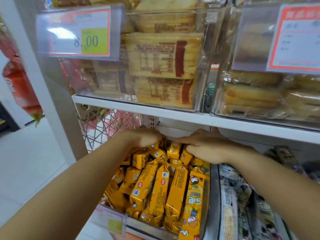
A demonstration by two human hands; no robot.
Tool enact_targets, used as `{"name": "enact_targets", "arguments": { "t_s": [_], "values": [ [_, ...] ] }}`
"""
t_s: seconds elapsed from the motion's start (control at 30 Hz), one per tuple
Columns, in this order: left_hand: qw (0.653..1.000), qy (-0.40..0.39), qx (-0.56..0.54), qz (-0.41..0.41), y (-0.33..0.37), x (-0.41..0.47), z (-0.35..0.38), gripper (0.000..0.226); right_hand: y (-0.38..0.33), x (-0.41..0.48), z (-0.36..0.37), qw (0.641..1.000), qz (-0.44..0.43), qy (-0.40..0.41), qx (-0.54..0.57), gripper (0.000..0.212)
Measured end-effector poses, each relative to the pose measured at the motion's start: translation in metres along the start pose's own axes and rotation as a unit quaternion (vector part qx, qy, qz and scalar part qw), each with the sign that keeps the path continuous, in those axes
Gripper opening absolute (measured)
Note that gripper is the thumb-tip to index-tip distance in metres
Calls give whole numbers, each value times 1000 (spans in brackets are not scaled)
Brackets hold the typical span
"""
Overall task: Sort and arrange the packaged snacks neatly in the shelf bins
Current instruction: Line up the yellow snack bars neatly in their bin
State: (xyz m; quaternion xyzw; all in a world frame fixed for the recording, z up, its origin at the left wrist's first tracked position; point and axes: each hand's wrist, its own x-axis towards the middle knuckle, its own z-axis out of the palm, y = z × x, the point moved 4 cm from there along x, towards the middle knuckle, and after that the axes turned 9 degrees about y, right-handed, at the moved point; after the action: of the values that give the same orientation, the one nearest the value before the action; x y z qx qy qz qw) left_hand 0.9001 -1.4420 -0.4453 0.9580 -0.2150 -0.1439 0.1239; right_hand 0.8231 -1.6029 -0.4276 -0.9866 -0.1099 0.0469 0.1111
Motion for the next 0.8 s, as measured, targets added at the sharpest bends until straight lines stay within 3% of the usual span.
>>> {"name": "enact_targets", "arguments": {
  "t_s": [0.17,0.37,0.47,0.63,0.7,0.8],
  "values": [
    [1000,19,15,-9,-4,11,2,42,-16,1,-3,997,-61,-25,-32,42],
    [993,-4,-108,-43,-14,5,-1,41,-6,5,5,999,-31,-28,-11,30],
    [996,-4,-81,-35,-20,8,-4,39,-12,3,1,998,-55,-27,4,38],
    [1000,5,-24,3,-18,18,-2,22,-14,-5,0,996,-85,18,15,27],
    [999,12,-32,-13,-20,22,4,39,-11,-8,4,993,-104,49,-15,31],
    [997,-1,-68,-48,-28,30,8,63,-8,-8,4,993,-91,68,-1,17]
  ]
}}
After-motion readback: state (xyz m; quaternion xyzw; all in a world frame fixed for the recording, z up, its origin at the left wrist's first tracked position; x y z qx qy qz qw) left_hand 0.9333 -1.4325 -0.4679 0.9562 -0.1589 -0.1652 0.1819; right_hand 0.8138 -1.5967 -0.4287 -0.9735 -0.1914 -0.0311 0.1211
